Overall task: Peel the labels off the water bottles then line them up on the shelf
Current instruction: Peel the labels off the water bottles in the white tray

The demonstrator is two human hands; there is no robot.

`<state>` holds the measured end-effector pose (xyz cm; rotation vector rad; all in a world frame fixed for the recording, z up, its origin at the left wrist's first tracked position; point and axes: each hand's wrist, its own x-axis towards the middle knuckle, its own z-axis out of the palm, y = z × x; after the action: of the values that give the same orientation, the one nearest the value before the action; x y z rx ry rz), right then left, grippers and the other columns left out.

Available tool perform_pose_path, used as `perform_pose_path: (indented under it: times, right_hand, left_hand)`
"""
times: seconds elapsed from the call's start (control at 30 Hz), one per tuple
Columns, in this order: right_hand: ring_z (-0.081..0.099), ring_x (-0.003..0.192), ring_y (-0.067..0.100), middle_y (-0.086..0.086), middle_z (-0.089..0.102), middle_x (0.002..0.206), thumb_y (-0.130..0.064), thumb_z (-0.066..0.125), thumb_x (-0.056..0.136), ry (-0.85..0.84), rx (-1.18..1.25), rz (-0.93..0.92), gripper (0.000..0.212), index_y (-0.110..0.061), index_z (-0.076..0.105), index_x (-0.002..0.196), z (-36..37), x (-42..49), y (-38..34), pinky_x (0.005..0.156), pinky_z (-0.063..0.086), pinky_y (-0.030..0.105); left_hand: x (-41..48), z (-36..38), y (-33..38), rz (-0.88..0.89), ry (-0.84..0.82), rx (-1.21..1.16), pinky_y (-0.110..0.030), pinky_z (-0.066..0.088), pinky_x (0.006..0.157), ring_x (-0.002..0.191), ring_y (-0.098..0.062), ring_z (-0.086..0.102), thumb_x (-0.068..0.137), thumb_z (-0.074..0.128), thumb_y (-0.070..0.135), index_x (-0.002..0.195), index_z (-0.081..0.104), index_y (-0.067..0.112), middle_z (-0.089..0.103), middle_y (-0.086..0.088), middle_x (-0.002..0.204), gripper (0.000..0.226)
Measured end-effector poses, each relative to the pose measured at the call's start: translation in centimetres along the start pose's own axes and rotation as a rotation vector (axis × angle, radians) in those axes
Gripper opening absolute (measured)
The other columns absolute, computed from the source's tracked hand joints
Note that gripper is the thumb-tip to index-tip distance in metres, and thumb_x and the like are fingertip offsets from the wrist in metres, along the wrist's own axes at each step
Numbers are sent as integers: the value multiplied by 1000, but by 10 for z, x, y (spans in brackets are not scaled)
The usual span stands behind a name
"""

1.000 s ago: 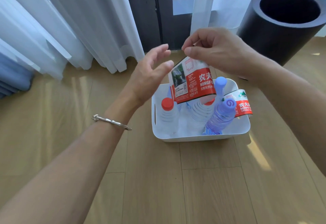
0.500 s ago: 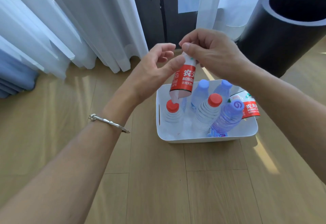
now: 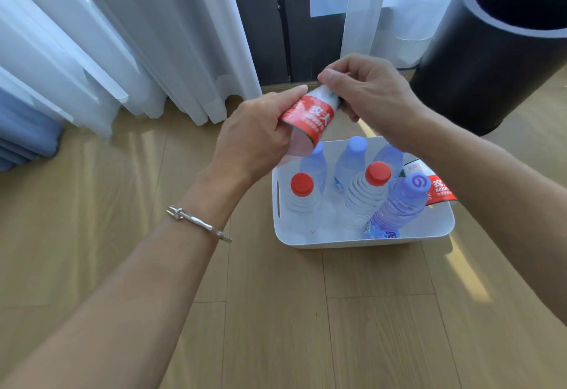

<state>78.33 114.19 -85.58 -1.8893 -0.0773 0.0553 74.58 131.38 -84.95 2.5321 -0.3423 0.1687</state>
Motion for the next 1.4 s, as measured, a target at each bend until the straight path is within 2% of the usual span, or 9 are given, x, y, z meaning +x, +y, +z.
perform_pose_path:
  times: [0.13,0.23,0.37,0.5,0.7,0.87,1.03,1.2,1.4]
  right_hand:
    - [45,52,10,-2,56,68,-34,56,94,-54,-108,40,21,-15,64,95,3,-1,2,48,41,23]
    - [44,47,8,-1,55,63,-41,55,94,-186,-91,146,30,-12,62,93,1,-4,7,47,40,22]
    - [42,49,6,-3,52,59,-43,59,91,-361,-63,235,36,-7,64,92,1,-9,13,51,40,22]
    - [54,63,8,3,66,81,-28,63,92,-306,-83,201,19,-11,67,99,4,-9,14,65,50,26]
    - [65,76,10,-3,67,83,-17,60,91,-188,-90,163,8,-17,64,97,8,-8,18,78,56,30]
    - [67,78,10,-5,66,84,-18,57,92,-197,-113,151,7,-21,64,93,7,-9,18,79,56,30]
    - [67,78,7,-5,67,85,-18,56,92,-225,-141,161,11,-18,66,97,2,-13,17,79,55,28]
    - [66,77,5,-2,69,91,-19,55,92,-234,-187,171,13,-17,67,97,-2,-17,19,73,54,24]
    - [64,78,5,-5,68,87,-22,56,92,-266,-242,160,11,-23,66,88,-3,-20,19,68,52,19]
  left_hand:
    - [-5,0,-12,12,28,194,-32,47,85,113,-25,60,94,55,26,140,48,23,62,-4,131,47]
    - [-8,-2,-22,-26,41,102,-39,52,91,111,-27,63,94,54,28,135,55,17,64,-9,127,42]
    - [-9,-2,-26,-143,109,25,-36,50,94,110,-24,63,90,35,36,131,59,18,66,-6,125,51]
    - [-12,4,-34,-194,122,17,-28,45,90,112,-22,61,100,43,30,133,57,17,65,-6,126,38]
    - [-22,17,-57,-280,93,109,-32,44,82,109,-28,58,101,39,32,141,46,22,63,-6,126,41]
    - [-40,30,-73,-418,-54,64,-43,51,78,90,-30,58,100,40,25,151,12,40,56,-6,103,60]
    - [-61,52,-84,-469,-201,-70,-39,48,85,97,-28,57,97,40,19,149,20,45,56,-6,114,61]
    - [-75,74,-89,-435,-366,-127,-34,44,90,106,-23,53,99,35,19,150,10,44,51,-4,125,62]
    - [-59,68,-77,-437,-159,-201,-29,39,82,100,-18,53,102,33,31,148,15,49,53,2,120,52]
